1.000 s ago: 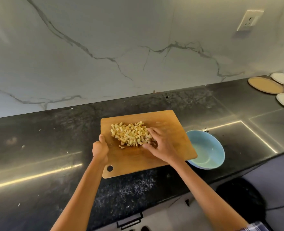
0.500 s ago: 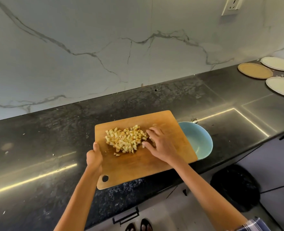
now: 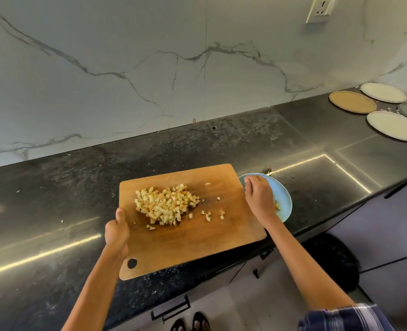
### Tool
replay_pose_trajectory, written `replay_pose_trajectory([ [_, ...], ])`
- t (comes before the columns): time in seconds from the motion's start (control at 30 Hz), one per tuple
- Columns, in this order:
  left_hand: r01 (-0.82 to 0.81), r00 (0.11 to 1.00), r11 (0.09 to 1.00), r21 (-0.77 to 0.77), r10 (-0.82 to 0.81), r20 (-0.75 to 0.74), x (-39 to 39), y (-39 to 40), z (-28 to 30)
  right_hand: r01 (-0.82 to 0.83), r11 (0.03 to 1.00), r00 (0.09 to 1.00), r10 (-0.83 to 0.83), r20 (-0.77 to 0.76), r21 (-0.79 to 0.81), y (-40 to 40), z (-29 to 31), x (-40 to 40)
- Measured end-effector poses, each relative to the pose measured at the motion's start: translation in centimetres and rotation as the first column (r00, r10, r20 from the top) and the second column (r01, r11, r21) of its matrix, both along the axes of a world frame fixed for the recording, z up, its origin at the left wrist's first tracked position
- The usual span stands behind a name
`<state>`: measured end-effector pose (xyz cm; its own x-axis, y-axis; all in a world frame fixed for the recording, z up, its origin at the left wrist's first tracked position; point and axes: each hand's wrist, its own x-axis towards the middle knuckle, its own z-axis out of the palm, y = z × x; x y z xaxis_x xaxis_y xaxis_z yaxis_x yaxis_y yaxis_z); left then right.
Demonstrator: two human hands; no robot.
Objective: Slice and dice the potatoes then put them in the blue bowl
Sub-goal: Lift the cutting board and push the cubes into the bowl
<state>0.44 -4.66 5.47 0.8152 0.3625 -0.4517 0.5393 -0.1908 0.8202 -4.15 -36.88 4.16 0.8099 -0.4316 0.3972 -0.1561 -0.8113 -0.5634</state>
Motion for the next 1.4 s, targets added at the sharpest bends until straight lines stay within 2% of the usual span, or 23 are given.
replay_pose_trajectory([
  [0.1, -0.01, 1.0, 1.0, -0.013, 0.01, -0.002, -0.5, -0.1, 0.4, -0.224, 0.974, 0.974, 0.223, 0.046, 0.016, 3.5, 1.9, 1.5],
  [0.2, -0.02, 1.0, 1.0, -0.022, 0.02, 0.009, -0.8, -0.1, 0.8, -0.455, 0.883, 0.879, 0.466, -0.104, 0.113, 7.9, 2.3, 3.4],
  [0.27, -0.03, 0.999, 0.999, -0.011, 0.03, 0.025, -0.9, -0.3, 1.3, -0.528, 0.83, 0.82, 0.553, -0.149, 0.176, 10.5, 2.0, 4.3],
  [0.33, -0.041, 0.998, 0.999, -0.006, 0.041, 0.047, -0.8, -0.2, 1.3, -0.58, 0.803, 0.787, 0.595, -0.162, 0.134, 12.2, 1.7, 4.4],
  [0.43, -0.036, 0.998, 0.999, -0.005, 0.036, 0.059, -0.7, 0.0, 0.8, -0.61, 0.793, 0.789, 0.608, -0.094, 0.006, 12.7, 0.7, 3.2],
  [0.53, -0.033, 0.998, 0.999, -0.012, 0.034, 0.049, -1.1, -0.1, 0.5, -0.559, 0.825, 0.828, 0.56, -0.012, -0.081, 10.8, 0.0, 1.6],
  [0.63, -0.033, 0.999, 0.999, -0.009, 0.034, 0.029, -1.1, 0.0, 0.5, -0.495, 0.866, 0.866, 0.498, 0.038, -0.063, 9.4, -0.5, 0.6],
  [0.7, -0.034, 0.999, 0.999, -0.005, 0.034, 0.027, -0.9, 0.0, 0.7, -0.524, 0.846, 0.849, 0.528, 0.027, -0.1, 9.6, -0.5, 0.0],
  [0.77, -0.033, 0.999, 0.999, -0.004, 0.034, 0.029, -0.8, 0.0, 0.8, -0.559, 0.803, 0.823, 0.568, -0.021, -0.209, 10.1, -0.7, -0.4],
  [0.87, -0.034, 0.999, 0.999, 0.0, 0.034, 0.029, -0.9, 0.0, 0.6, -0.538, 0.789, 0.833, 0.552, -0.043, -0.297, 8.9, -1.3, 0.0],
  [0.97, -0.031, 0.999, 0.999, 0.012, 0.031, 0.024, -1.3, 0.0, 0.3, -0.468, 0.833, 0.878, 0.477, -0.047, -0.295, 6.0, -1.4, 0.2],
  [1.07, -0.033, 0.999, 0.999, 0.008, 0.033, 0.017, -1.6, 0.0, 0.2, -0.326, 0.899, 0.944, 0.327, -0.047, -0.29, 2.1, -1.2, -0.1],
  [1.17, -0.034, 0.999, 0.999, 0.0, 0.034, 0.022, -1.8, -0.1, 0.5, -0.138, 0.962, 0.99, 0.13, -0.048, -0.238, -1.6, -1.2, -0.1],
  [1.23, -0.036, 0.999, 0.999, 0.002, 0.036, 0.035, -1.9, -0.1, 0.6, -0.079, 0.984, 0.997, 0.074, -0.037, -0.16, -2.7, -1.2, -0.1],
  [1.3, -0.043, 0.998, 0.999, 0.009, 0.042, 0.043, -2.1, -0.1, 0.7, -0.096, 0.992, 0.995, 0.096, 0.004, -0.079, -2.1, -0.2, 0.1],
  [1.4, -0.052, 0.998, 0.998, 0.032, 0.051, 0.049, -2.3, -0.1, 0.7, -0.289, 0.957, 0.956, 0.29, 0.045, -0.015, 1.3, 1.6, 0.5],
])
